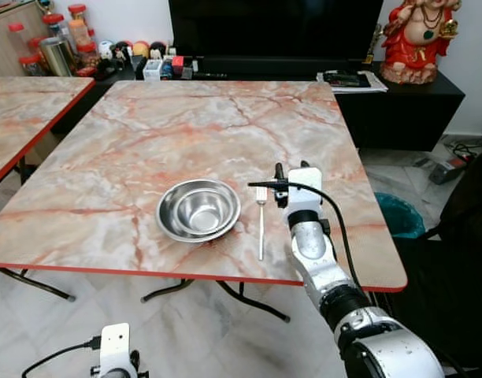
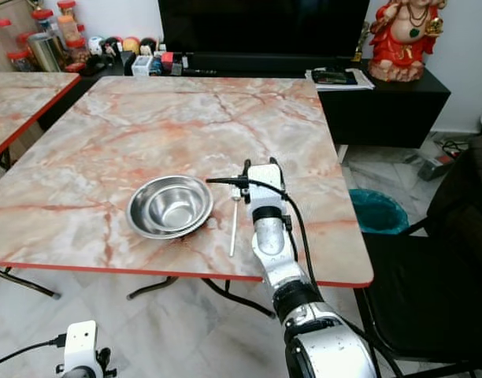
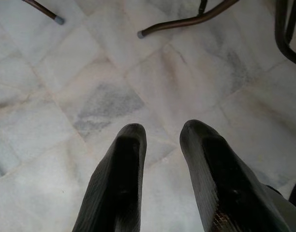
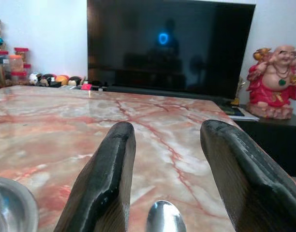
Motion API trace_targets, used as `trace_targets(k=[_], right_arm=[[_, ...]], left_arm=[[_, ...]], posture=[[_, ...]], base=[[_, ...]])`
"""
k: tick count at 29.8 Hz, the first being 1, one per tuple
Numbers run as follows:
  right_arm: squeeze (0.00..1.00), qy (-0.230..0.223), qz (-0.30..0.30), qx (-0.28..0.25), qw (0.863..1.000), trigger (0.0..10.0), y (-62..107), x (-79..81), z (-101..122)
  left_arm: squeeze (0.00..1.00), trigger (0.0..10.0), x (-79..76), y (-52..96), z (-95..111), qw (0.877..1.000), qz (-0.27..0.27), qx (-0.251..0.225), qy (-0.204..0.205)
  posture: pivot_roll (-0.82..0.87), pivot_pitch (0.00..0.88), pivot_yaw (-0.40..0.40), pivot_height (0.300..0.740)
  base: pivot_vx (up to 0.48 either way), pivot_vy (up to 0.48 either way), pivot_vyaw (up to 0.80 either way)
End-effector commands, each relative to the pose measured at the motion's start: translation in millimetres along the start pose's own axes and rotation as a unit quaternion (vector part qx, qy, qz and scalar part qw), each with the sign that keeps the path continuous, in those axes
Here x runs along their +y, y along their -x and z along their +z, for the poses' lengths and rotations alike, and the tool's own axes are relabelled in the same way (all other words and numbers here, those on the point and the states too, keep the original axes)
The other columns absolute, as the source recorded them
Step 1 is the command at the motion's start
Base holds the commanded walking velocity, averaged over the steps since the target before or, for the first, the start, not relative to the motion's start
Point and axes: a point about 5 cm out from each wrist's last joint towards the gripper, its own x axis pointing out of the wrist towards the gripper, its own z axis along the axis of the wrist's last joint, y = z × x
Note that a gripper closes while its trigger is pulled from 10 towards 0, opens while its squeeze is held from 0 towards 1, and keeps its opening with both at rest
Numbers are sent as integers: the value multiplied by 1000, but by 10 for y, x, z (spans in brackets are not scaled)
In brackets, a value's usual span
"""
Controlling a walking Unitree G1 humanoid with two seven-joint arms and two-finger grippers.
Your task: Setting the table
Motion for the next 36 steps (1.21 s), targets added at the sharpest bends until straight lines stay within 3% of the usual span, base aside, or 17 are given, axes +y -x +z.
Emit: trace_targets(k=[1, 18, 36], right_arm=[[0, -6, 1, -14, 1000, 10000, -20, 22, 67], [0, -14, 4, -14, 1000, 10000, 24, 93, 50], [0, -13, 4, -13, 1000, 10000, 47, 68, 30]], left_arm=[[0, 10000, 32, 4, -26, 1000, 8, 6, 3], [0, 10000, 76, 0, -4, 1000, 12, 3, 0], [0, 10000, 48, 7, -29, 1000, 11, 5, 3]], posture=[[32, 0, 21, 719], [36, 0, 32, 719], [32, 0, 22, 719]], base=[[0, 326, 0], [0, 329, 0], [0, 338, 0]])
